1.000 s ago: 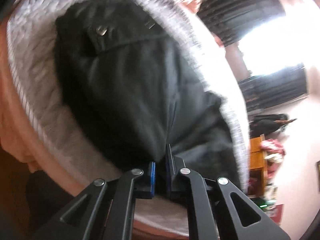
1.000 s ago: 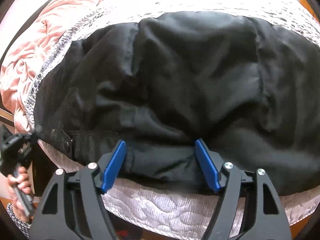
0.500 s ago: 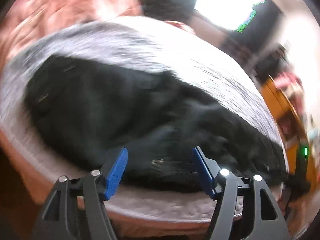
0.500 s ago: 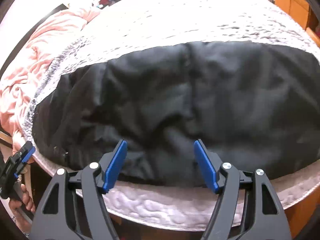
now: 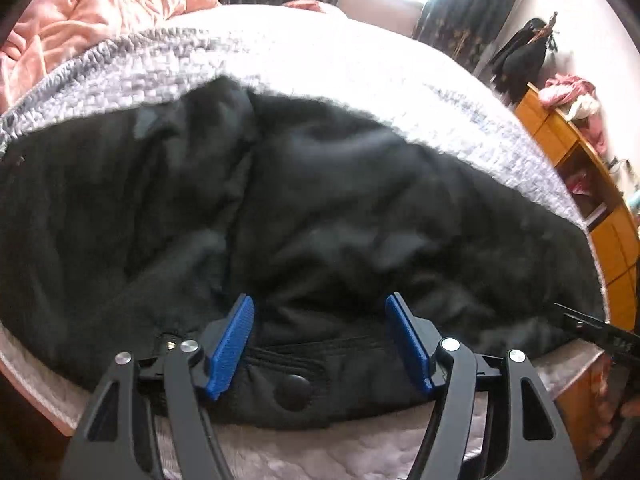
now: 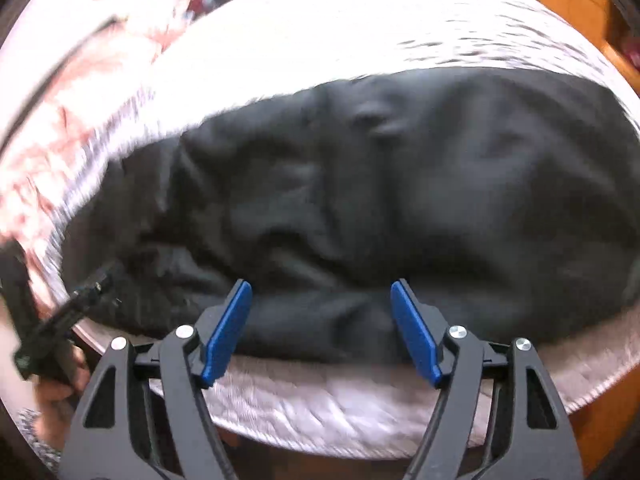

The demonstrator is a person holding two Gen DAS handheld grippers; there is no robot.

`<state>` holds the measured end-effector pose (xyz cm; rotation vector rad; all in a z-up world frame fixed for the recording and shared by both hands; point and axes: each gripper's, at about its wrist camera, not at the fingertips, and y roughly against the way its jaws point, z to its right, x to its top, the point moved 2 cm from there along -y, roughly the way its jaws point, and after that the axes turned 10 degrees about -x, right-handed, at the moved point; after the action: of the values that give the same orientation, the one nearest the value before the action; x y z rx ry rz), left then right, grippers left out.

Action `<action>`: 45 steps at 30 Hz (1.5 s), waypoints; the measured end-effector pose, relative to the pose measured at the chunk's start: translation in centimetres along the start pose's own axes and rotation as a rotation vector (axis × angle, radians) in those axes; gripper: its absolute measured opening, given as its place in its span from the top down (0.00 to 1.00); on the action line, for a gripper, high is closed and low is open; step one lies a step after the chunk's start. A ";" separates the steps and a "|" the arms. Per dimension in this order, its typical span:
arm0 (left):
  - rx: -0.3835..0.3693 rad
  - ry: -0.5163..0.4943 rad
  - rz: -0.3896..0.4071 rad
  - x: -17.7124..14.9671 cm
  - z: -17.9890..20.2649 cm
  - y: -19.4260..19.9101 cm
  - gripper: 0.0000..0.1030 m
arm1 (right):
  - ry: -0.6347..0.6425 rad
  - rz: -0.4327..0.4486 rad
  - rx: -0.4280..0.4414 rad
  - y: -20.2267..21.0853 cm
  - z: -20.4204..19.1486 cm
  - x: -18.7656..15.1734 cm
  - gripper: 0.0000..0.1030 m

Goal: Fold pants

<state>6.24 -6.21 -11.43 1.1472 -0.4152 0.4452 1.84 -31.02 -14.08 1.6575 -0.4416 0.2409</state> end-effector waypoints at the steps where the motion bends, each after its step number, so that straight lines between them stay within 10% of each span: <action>1: -0.003 -0.034 0.012 0.1 1.0 0.4 0.33 | -0.053 0.016 -0.001 1.1 2.1 -0.3 0.29; 14: -0.030 -0.197 -0.083 -1.6 8.7 -5.0 0.26 | -0.521 0.028 0.001 1.2 24.5 -2.4 0.22; 18: -0.020 -0.180 -0.103 -1.5 7.9 -5.9 0.25 | -0.538 0.085 0.106 0.2 25.3 -1.3 0.18; 23: -0.015 -0.163 -0.107 -1.1 7.7 -5.9 0.25 | -0.540 0.102 0.230 -1.6 24.4 1.0 0.42; 26: -0.006 -0.140 -0.097 -0.8 7.6 -5.4 0.25 | -0.576 0.110 0.277 -1.9 24.8 1.3 0.80; 29: 0.045 -0.145 -0.064 -0.4 7.0 -5.0 0.25 | -0.597 0.152 0.342 -0.4 25.2 1.2 0.86; 35: 0.086 -0.131 -0.005 0.2 5.8 -4.3 0.25 | -0.482 0.272 0.261 5.2 23.9 2.1 0.88; 40: 0.117 -0.217 -0.050 -0.9 5.7 -6.1 0.21 | -0.557 0.104 0.111 -0.3 25.0 0.8 0.87; 45: 0.042 -0.132 -0.032 -0.4 4.7 -3.4 0.21 | -0.528 0.162 0.084 2.0 23.2 1.3 0.88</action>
<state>7.35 -11.78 -12.63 1.2268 -0.5032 0.3525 -0.04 -54.29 -14.97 1.7630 -0.9754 -0.0671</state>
